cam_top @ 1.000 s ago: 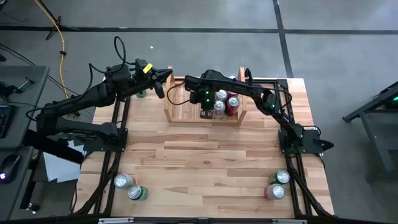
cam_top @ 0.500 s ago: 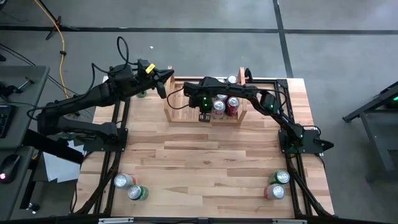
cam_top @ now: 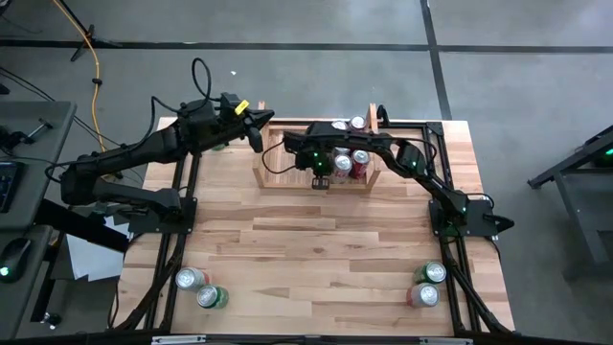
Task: Place canned beverage on shelf
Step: Adjust the red-silver soda cans on the shelf, then put the top right green soda can on the shelf
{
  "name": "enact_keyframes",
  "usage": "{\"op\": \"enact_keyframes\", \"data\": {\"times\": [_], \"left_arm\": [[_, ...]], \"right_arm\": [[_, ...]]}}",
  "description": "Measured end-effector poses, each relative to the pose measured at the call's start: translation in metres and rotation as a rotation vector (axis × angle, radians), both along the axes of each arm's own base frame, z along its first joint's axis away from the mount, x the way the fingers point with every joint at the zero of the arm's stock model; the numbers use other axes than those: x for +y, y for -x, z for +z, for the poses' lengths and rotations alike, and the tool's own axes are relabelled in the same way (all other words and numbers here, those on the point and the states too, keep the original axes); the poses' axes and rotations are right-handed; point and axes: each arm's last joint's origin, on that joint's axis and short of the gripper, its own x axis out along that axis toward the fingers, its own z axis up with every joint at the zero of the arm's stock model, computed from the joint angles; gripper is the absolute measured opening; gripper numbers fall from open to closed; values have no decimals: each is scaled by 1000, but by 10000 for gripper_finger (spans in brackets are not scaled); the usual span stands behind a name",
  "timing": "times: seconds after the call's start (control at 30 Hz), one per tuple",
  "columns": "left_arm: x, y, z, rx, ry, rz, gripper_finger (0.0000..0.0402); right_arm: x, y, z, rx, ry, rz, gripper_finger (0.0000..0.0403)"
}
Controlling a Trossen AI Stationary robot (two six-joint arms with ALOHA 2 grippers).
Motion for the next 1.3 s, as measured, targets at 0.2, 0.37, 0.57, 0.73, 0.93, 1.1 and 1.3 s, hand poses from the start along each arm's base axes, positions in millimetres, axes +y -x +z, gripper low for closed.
{"op": "enact_keyframes", "data": {"times": [0.2,0.37,0.57,0.73,0.93,1.1,1.3], "left_arm": [[0,0,0,1,0,0,0],[0,0,0,5,-7,-1,0],[0,0,0,6,-8,-1,0],[0,0,0,23,-33,-5,0],[-4,19,13,17,-140,0,0],[-14,42,25,6,-203,-38,0],[-28,68,15,-10,-253,-166,0]], "right_arm": [[-2,2,-3,25,5,7,0],[-3,-1,-4,-4,6,4,0],[-3,-6,-4,-70,-26,-1,0],[-5,-8,-1,-110,-19,8,0],[-25,-10,45,-274,41,-5,0],[-50,8,100,-455,117,-67,0],[-59,57,175,-631,132,-158,0]]}}
